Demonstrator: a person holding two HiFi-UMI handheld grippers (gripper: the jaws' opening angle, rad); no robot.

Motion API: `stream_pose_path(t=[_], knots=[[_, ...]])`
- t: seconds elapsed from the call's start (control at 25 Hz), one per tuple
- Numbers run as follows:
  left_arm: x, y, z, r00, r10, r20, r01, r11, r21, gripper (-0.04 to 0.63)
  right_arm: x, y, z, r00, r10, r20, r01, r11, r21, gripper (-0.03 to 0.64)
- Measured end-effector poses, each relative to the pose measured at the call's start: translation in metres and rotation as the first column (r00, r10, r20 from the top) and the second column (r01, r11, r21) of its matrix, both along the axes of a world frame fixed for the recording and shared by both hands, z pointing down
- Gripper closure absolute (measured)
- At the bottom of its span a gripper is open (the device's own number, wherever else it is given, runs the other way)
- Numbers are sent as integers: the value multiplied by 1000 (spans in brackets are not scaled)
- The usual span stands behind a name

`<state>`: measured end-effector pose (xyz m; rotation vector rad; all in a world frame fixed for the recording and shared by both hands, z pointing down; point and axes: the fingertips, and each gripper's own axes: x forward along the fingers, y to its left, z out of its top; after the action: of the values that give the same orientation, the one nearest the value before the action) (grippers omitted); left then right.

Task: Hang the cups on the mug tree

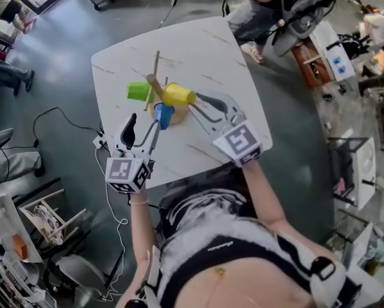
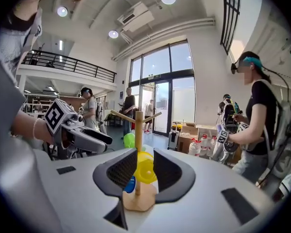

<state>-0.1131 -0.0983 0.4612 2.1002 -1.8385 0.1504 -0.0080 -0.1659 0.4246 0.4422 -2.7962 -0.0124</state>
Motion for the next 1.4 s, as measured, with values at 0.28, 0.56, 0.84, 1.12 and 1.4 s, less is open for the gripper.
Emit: stream_pose_path(t=[0.28,0.56,0.84,1.12,1.4], knots=[[4,3,-6,999,37,1,-37,999,21,405,-1,14,5,1000,-11,-24,10,1000,-7,600],[6,8,-9,998,69,9,-69,997,20,528,-5,23,12,999,-5,-44,3,999,-36,612],[11,14,-7,994,113,11,-113,994,6,588,-15,32,21,998,8,-66,-12,998,-56,614],[7,21,-9,991,131,9,-131,991,0,588,-26,42,23,997,37,-62,-41,997,-59,614],[-6,28,-9,989,149,-2,-149,989,-8,588,-41,53,27,996,55,-74,-60,996,-71,614]])
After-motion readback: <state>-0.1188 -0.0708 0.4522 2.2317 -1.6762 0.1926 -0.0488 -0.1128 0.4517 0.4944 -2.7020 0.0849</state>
